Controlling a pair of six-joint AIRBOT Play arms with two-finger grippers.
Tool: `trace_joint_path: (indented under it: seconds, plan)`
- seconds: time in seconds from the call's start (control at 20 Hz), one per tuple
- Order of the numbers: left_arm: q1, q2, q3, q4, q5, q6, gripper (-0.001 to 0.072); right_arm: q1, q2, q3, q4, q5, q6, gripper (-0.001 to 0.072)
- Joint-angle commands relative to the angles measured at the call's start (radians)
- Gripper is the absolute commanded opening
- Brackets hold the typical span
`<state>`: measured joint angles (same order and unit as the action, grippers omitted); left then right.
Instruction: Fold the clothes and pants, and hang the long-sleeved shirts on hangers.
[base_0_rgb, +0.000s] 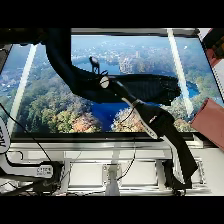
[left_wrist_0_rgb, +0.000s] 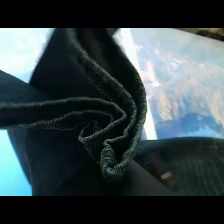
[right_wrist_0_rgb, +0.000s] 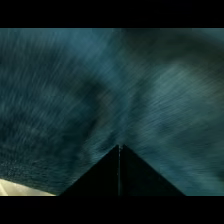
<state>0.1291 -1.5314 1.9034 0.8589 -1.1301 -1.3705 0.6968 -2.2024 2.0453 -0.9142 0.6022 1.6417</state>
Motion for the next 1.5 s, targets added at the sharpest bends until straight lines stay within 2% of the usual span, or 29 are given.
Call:
trace_joint_path:
  seconds: [0.0, 0.1, 0.25, 0.45, 0.65, 0.75, 0.85, 0.9, 1.0, 1.1, 1.25, 1.35, 1.4, 1.45]
  plan:
    - [-0.033, -0.014, 0.0, 0.001, -0.008, -0.002, 0.0037, 0.06, -0.038, 0.017, 0.012, -0.044, 0.034, 0.0046]
    - [-0.056, -0.032, 0.0, 0.0, -0.008, -0.002, 0.0037, 0.065, -0.038, 0.017, 0.021, -0.077, 0.033, 0.0046]
    - [-0.099, -0.068, 0.0, 0.001, -0.014, -0.002, 0.0037, 0.026, -0.037, 0.017, 0.013, -0.053, 0.022, 0.0047]
    - [-0.165, -0.132, 0.0, 0.001, -0.066, -0.002, 0.0037, -0.103, -0.011, 0.016, 0.004, 0.018, 0.023, 0.0048]
    - [-0.228, -0.201, 0.0, 0.001, -0.138, -0.002, 0.0037, -0.266, 0.029, 0.015, 0.019, 0.023, 0.026, 0.0048]
    - [-0.262, -0.238, 0.0, 0.003, -0.153, -0.002, 0.0037, -0.332, 0.046, 0.014, 0.013, 0.086, 0.026, 0.0048]
    - [-0.295, -0.29, 0.0, 0.008, -0.158, -0.002, 0.0037, -0.361, 0.05, 0.015, 0.04, 0.181, -0.065, 0.0049]
    - [-0.309, -0.319, 0.0, 0.008, -0.176, -0.002, 0.0037, -0.367, 0.051, 0.014, 0.029, 0.216, -0.053, 0.0049]
    - [-0.331, -0.371, 0.0, 0.008, -0.217, -0.002, 0.0037, -0.373, 0.064, 0.015, -0.008, 0.299, -0.061, 0.0048]
    - [-0.334, -0.394, 0.0, 0.02, -0.216, -0.028, 0.0036, -0.366, 0.096, 0.014, -0.115, 0.399, -0.077, 0.0047]
    - [-0.337, -0.396, 0.0, 0.139, -0.18, -0.086, 0.0035, -0.339, 0.198, -0.039, -0.272, 0.478, -0.12, 0.0048]
    - [-0.348, -0.402, -0.001, 0.206, -0.18, -0.108, 0.0037, -0.334, 0.278, -0.09, -0.298, 0.52, -0.151, 0.0049]
    - [-0.355, -0.408, -0.001, 0.203, -0.18, -0.108, 0.005, -0.335, 0.306, -0.095, -0.299, 0.555, -0.169, 0.0049]
    - [-0.363, -0.415, 0.0, 0.196, -0.18, -0.107, 0.0176, -0.336, 0.334, -0.094, -0.309, 0.597, -0.189, 0.0049]
